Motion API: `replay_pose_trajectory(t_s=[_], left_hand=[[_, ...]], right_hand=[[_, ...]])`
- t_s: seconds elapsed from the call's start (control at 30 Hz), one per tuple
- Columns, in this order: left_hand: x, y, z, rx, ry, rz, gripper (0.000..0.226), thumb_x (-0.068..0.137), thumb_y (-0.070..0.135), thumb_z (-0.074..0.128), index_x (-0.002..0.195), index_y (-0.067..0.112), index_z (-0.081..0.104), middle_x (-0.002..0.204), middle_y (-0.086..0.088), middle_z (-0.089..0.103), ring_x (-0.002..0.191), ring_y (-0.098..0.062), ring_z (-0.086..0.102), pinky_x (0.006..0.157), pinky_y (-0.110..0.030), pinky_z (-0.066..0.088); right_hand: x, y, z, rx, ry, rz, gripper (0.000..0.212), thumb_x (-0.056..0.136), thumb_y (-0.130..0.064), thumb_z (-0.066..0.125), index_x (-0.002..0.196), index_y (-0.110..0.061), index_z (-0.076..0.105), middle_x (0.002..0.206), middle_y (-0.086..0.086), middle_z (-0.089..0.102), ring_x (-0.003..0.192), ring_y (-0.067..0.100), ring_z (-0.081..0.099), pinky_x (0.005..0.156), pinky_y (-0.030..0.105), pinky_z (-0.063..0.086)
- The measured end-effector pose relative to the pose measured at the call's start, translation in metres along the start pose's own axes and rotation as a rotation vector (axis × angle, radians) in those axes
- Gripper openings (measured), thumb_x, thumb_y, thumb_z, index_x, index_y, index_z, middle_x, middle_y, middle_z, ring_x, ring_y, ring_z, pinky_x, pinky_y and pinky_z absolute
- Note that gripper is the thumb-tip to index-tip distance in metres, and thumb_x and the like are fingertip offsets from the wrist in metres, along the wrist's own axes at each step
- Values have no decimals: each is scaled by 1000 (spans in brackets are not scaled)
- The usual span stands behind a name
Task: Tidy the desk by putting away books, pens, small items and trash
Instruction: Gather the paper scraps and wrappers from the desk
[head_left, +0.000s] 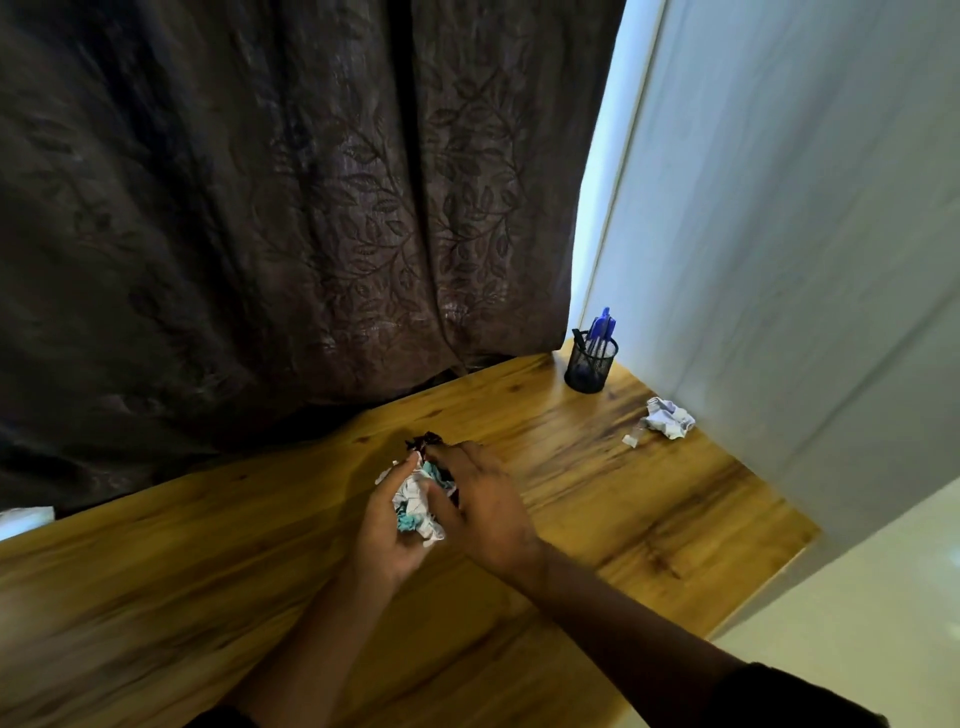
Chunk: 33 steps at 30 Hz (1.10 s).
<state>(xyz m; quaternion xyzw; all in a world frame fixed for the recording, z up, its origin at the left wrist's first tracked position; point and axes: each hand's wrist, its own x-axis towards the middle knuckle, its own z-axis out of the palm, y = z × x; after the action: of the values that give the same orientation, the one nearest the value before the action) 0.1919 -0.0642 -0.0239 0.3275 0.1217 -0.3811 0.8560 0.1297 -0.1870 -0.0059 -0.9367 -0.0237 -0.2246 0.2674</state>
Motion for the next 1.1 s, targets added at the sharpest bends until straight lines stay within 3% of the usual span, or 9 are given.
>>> replay_pose_trajectory(t_s=[0.1,0.2,0.27,0.37,0.53,0.67,0.8,0.9,1.1], left_hand=[[13,-7,6,3,40,16,52,89,28,71,136,7,63,136,-19,64,121,-36,65,105,-52,50],[17,-19,25,-10,33,47,36,85,22,69,117,5,73,122,-21,71,94,-33,76,85,-48,62],[24,-28,31,-3,66,61,28,87,18,66,110,5,77,110,-20,76,89,-31,77,76,-45,64],[38,-41,44,-36,128,37,60,82,24,73,137,3,61,124,-23,70,115,-39,68,85,-49,62],[63,-61,63,-29,155,38,61,82,26,74,136,3,59,129,-24,67,120,-41,64,82,-49,62],[73,-72,81,-40,132,24,54,88,27,70,134,2,60,127,-25,68,110,-39,68,83,-52,61],[90,-89,93,-50,145,24,61,89,29,69,142,4,55,134,-24,64,125,-41,60,82,-49,63],[99,-99,101,-7,166,5,62,87,31,71,141,5,56,135,-22,64,123,-41,63,84,-50,62],[107,-109,109,63,168,-5,53,89,36,68,134,9,62,131,-18,68,106,-37,72,70,-42,63]], right_hand=[[-1,35,-17,-57,32,30,42,106,-40,40,140,-18,52,120,1,59,108,16,51,90,30,43],[-8,96,-34,-202,36,89,35,102,-33,49,132,-16,56,119,6,62,107,24,54,90,39,49],[-13,138,-47,-315,-54,189,38,97,-25,58,134,-17,55,126,8,61,113,27,54,94,39,49],[-18,194,-68,-456,-197,337,41,96,-25,60,135,-16,57,135,10,57,123,30,51,101,40,46],[-19,258,-93,-624,-216,444,49,87,-23,70,134,-17,58,145,19,47,134,39,43,111,47,38],[-10,289,-104,-641,-195,513,37,92,-23,65,128,-23,61,149,17,46,142,41,37,113,52,33],[-7,313,-109,-579,-232,518,27,98,-28,56,122,-18,63,135,9,57,124,32,53,92,43,47],[-12,326,-114,-475,-198,500,23,98,-26,59,116,-13,65,133,11,56,120,31,54,82,40,51],[-12,330,-127,-341,-68,328,29,83,-14,72,113,-13,71,126,8,65,118,28,58,95,39,53]])
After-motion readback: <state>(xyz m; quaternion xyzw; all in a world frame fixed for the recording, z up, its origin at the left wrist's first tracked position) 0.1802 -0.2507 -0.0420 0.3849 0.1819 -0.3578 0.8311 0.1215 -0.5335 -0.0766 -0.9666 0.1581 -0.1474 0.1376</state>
